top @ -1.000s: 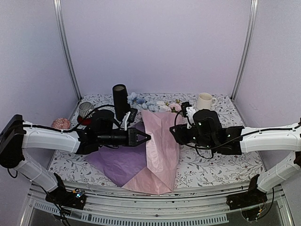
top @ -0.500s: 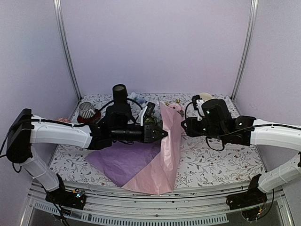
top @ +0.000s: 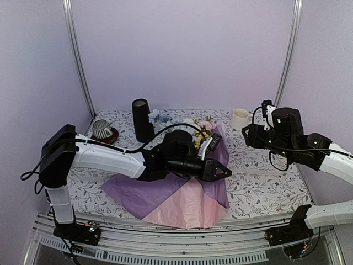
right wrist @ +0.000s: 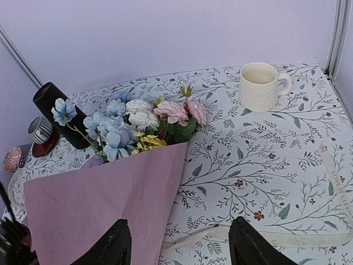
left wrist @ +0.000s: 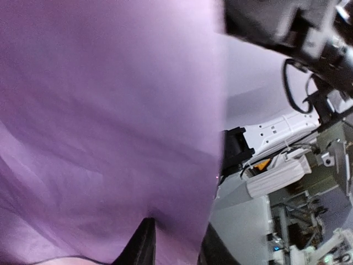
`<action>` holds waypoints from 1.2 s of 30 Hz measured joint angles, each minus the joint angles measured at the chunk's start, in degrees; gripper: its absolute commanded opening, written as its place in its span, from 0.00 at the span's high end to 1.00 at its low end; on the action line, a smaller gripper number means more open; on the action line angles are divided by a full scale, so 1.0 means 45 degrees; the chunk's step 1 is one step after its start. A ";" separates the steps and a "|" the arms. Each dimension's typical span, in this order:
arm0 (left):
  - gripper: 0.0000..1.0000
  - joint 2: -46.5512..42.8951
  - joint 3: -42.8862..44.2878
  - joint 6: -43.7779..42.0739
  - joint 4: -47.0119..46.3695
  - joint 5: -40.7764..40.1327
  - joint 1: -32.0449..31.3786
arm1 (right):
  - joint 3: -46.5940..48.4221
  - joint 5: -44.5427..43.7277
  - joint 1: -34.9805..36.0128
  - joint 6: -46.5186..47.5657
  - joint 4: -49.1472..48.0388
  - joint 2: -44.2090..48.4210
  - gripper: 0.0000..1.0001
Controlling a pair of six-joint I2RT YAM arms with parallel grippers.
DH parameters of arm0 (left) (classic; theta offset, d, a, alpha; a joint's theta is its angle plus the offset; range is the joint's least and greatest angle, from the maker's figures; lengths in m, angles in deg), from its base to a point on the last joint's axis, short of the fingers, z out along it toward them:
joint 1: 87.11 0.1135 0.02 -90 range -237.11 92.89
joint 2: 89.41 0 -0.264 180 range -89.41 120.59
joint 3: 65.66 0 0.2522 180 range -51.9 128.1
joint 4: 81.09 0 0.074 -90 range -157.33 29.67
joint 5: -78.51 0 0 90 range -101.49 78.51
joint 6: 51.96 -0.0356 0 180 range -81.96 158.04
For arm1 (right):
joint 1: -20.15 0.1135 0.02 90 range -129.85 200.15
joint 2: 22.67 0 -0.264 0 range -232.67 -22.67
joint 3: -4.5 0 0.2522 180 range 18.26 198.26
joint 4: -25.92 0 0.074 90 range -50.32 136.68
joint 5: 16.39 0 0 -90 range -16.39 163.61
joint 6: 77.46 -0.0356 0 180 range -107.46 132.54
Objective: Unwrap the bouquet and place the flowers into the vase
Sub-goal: Unfold the two-thirds folded wrapping paper from the folded wrapping paper.
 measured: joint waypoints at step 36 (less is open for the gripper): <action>0.20 0.7091 0.5663 0.0083 0.1904 0.3385 -0.1438 | 0.1661 -0.0937 -0.0053 0.0539 0.2409 0.0787 0.25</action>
